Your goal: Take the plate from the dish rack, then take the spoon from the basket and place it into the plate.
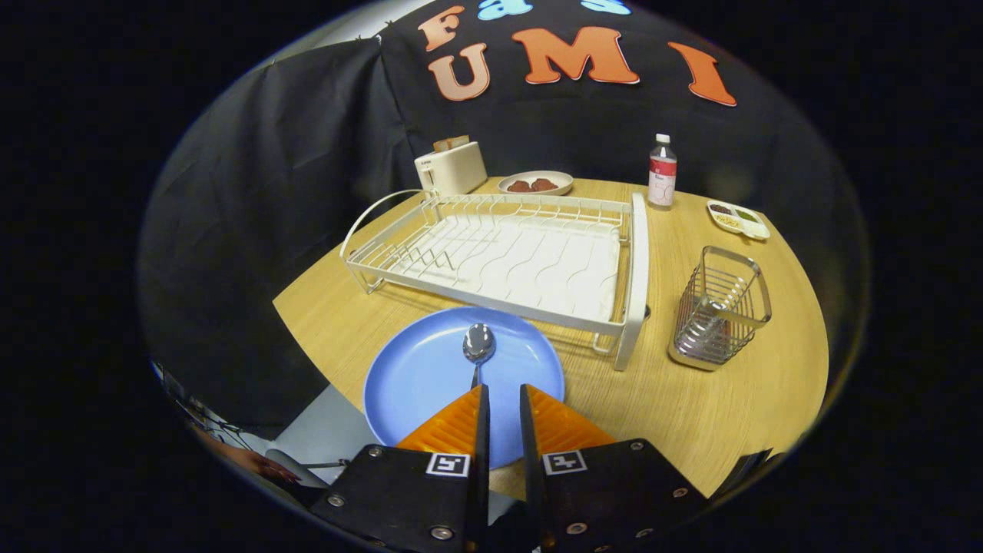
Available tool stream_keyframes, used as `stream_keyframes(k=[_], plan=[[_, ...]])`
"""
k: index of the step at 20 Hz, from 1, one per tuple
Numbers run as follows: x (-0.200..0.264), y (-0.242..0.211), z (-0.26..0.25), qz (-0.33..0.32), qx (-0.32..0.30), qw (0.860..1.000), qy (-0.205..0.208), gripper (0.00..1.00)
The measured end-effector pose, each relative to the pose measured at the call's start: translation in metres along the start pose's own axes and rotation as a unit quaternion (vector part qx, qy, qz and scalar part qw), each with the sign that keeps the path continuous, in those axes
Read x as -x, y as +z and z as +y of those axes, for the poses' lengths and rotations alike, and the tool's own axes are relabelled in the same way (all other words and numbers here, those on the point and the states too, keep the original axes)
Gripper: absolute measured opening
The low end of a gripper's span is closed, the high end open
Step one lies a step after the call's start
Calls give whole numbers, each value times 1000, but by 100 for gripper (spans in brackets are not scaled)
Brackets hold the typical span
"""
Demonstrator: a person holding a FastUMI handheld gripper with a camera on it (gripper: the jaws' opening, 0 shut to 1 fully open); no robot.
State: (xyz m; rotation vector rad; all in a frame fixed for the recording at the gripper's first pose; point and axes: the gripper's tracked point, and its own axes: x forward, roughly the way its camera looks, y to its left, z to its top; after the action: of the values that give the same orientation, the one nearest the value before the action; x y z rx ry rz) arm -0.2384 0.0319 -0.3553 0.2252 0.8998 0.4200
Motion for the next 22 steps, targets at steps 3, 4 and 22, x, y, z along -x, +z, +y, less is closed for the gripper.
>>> stream_keyframes(k=[3,4,22], plan=[[16,34,-6,-37,-6,999,-12,25],[23,49,-9,-53,-7,998,-18,26],[178,249,-76,-306,28,941,-143,66]])
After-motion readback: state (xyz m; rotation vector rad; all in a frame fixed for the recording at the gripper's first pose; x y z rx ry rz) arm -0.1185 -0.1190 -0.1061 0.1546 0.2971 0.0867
